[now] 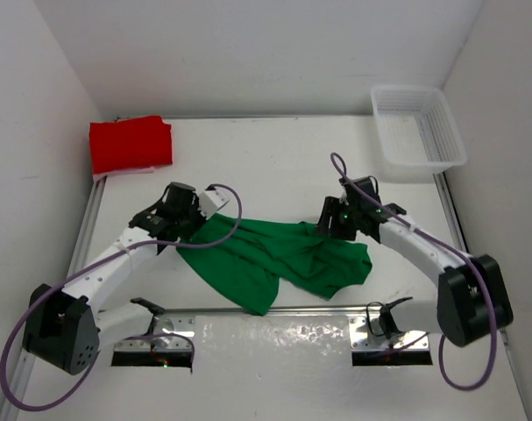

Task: Fold and stack the t-shirts
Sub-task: Flatten out the tshirt

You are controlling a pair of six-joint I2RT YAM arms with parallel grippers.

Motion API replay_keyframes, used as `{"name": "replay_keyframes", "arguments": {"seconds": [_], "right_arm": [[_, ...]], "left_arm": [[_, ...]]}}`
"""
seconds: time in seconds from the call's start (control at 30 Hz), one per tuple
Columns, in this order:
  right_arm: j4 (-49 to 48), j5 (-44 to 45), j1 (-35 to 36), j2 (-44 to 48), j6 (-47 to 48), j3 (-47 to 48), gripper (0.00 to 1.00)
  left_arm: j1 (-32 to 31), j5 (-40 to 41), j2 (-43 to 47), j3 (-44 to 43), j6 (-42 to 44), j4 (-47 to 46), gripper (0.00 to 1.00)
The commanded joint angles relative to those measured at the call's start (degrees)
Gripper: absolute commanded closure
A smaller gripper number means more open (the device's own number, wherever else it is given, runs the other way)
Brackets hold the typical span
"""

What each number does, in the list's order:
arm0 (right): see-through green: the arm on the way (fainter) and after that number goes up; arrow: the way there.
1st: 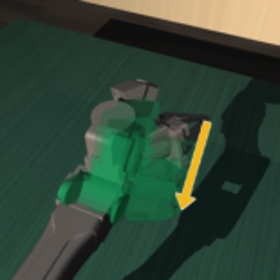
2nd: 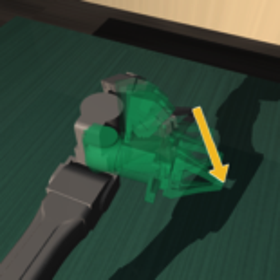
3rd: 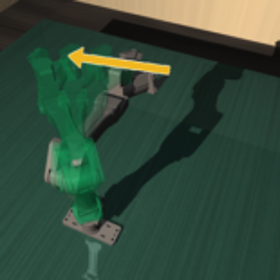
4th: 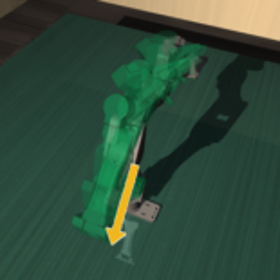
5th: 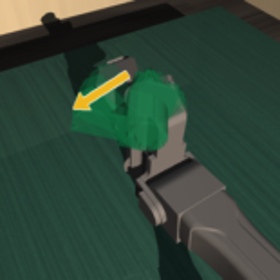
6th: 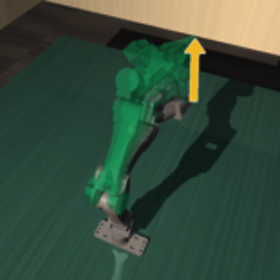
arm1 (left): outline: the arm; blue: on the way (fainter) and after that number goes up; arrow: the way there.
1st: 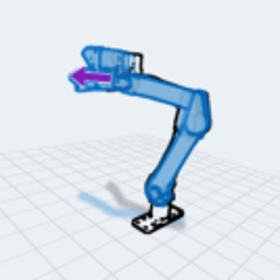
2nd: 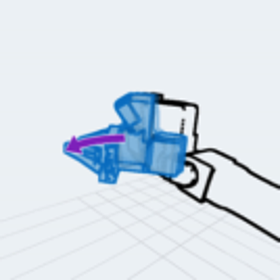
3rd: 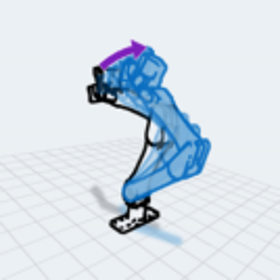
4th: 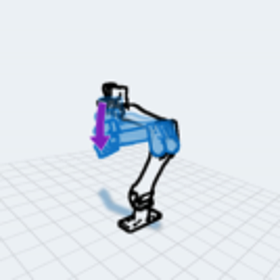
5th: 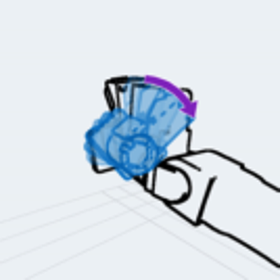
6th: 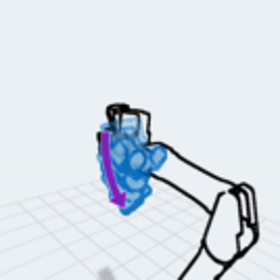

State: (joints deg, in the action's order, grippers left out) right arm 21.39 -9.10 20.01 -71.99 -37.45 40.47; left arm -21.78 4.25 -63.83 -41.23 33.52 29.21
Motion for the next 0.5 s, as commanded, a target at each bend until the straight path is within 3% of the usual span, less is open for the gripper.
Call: {"name": "replay_keyframes", "arguments": {"seconds": [0.0,0.2,0.33,0.47], "right_arm": [[-4.5,-4.2,0.1,-6.4,-4.0,1.5,0.43],[-4.4,-2.7,0.0,-9.3,-4.0,2.2,0.48],[-7.5,-4.5,0.0,-11.5,-4.6,1.7,0.62],[-7.6,-4.3,0.1,-13.3,-4.6,1.1,0.64]], "left_arm": [[0.2,-0.7,2.0,-0.3,-1.9,-3.3,1.00],[0.1,0.0,2.7,0.2,-1.9,-3.3,1.00],[0.1,-0.2,2.6,0.1,-2.1,-3.4,1.00],[0.1,0.6,2.2,0.1,-1.9,-3.7,1.00]]}}
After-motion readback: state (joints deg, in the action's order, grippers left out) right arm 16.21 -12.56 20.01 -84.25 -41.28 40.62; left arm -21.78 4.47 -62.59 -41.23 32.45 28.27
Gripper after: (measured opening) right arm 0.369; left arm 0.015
